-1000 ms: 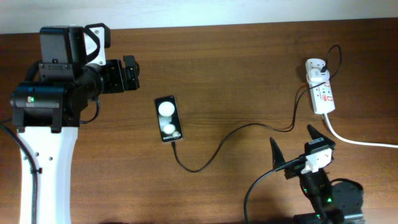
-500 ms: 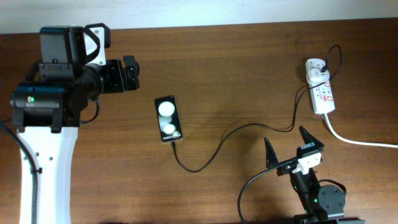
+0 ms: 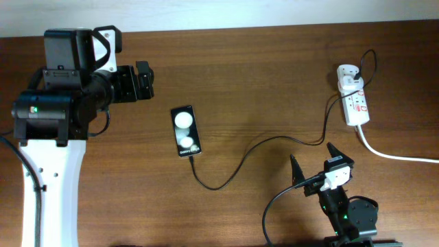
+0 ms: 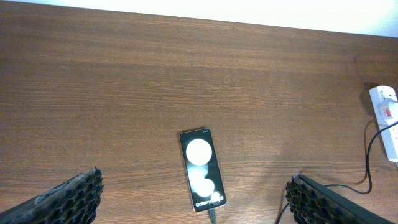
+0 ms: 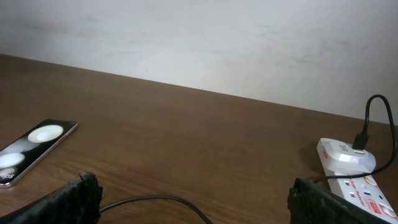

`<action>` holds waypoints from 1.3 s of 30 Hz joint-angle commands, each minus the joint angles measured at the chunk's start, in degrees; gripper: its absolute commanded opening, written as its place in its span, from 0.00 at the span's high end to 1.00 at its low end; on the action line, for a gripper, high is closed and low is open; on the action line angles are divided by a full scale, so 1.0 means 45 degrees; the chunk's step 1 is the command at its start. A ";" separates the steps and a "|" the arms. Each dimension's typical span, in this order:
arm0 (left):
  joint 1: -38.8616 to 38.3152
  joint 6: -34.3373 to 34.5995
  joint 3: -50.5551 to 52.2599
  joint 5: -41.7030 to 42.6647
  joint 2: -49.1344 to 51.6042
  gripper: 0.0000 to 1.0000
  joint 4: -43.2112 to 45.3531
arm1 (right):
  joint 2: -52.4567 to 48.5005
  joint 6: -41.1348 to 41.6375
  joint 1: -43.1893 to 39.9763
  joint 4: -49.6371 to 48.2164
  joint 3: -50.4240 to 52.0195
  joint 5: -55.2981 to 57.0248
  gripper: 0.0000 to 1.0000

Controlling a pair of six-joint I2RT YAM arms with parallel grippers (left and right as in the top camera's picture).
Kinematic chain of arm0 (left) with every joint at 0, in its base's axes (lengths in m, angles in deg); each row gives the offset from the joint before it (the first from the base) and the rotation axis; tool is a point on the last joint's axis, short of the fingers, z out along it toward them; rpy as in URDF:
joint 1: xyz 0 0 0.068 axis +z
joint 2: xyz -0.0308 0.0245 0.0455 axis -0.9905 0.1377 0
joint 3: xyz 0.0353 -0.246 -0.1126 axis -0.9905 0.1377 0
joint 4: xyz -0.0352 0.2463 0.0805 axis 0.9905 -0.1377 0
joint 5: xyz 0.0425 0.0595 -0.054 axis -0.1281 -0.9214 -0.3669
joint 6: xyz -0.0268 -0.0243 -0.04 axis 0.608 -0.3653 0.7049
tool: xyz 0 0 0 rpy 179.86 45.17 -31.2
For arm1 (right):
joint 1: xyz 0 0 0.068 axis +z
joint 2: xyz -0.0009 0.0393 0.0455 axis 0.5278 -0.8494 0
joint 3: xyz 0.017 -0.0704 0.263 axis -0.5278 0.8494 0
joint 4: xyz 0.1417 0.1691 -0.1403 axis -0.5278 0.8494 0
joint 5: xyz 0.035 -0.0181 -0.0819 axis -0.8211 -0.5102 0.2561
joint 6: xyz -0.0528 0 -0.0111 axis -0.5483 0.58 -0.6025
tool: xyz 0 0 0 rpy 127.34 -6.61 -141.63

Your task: Plug charger to phone and switch on socket

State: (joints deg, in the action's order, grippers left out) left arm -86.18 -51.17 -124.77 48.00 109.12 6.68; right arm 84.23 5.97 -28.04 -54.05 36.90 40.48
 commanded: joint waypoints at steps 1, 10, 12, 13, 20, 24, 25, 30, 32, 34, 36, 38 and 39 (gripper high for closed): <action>0.0053 0.0024 -0.0034 0.0087 -0.0121 0.01 0.0010 | 0.0121 0.0102 0.0068 0.0097 0.0063 0.0160 0.01; 0.0053 0.0024 -0.0034 0.0083 -0.0121 0.01 0.0010 | 0.0121 0.0102 0.0068 0.0097 0.0063 0.0155 0.02; 0.0058 0.0024 -0.0010 0.0083 -0.0073 0.01 0.0005 | 0.0121 0.0102 0.0068 0.0097 0.0063 0.0155 0.01; 0.0058 0.0024 0.0034 0.0083 -0.0034 0.01 -0.0005 | 0.0121 0.0102 0.0068 0.0097 0.0063 0.0160 0.01; 0.0029 0.0015 0.0063 0.0063 -0.0306 0.01 -0.0753 | 0.0121 0.0102 0.0068 0.0097 0.0063 0.0160 0.01; 0.0029 0.0015 0.0355 -0.1005 -0.1025 0.01 -0.1438 | 0.0121 0.0102 0.0068 0.0097 0.0063 0.0155 0.01; 0.0029 0.0015 0.0835 -0.1345 -0.1331 0.01 -0.1248 | 0.0121 0.0102 0.0068 0.0097 0.0063 0.0155 0.01; 0.0029 0.0024 0.4692 -0.1763 -0.3308 0.01 0.1734 | 0.0121 0.0102 0.0068 0.0097 0.0063 0.0160 0.01; 0.0029 0.0024 0.7587 -0.1656 -0.4784 0.01 0.4031 | 0.0121 0.0102 0.0068 0.0097 0.0063 0.0160 0.01; 0.0029 0.0024 1.0176 -0.1647 -0.6173 0.01 0.6271 | 0.0121 0.0102 0.0068 0.0097 0.0063 0.0155 0.01; 0.0029 0.0024 1.2682 -0.1413 -0.7630 0.01 0.8184 | 0.0121 0.0102 0.0068 0.0097 0.0063 0.0160 0.01; 0.0029 0.0015 1.4722 -0.1355 -0.8927 0.01 0.9831 | 0.0121 0.0102 0.0068 0.0097 0.0063 0.0155 0.01; 0.0029 -0.0097 1.5975 -0.1370 -0.9763 0.01 1.1084 | 0.0121 0.0102 0.0068 0.0097 0.0063 0.0160 0.01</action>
State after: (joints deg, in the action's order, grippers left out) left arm -86.18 -51.19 -62.04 41.35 71.49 49.26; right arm 84.23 5.95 -28.04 -53.98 36.88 41.09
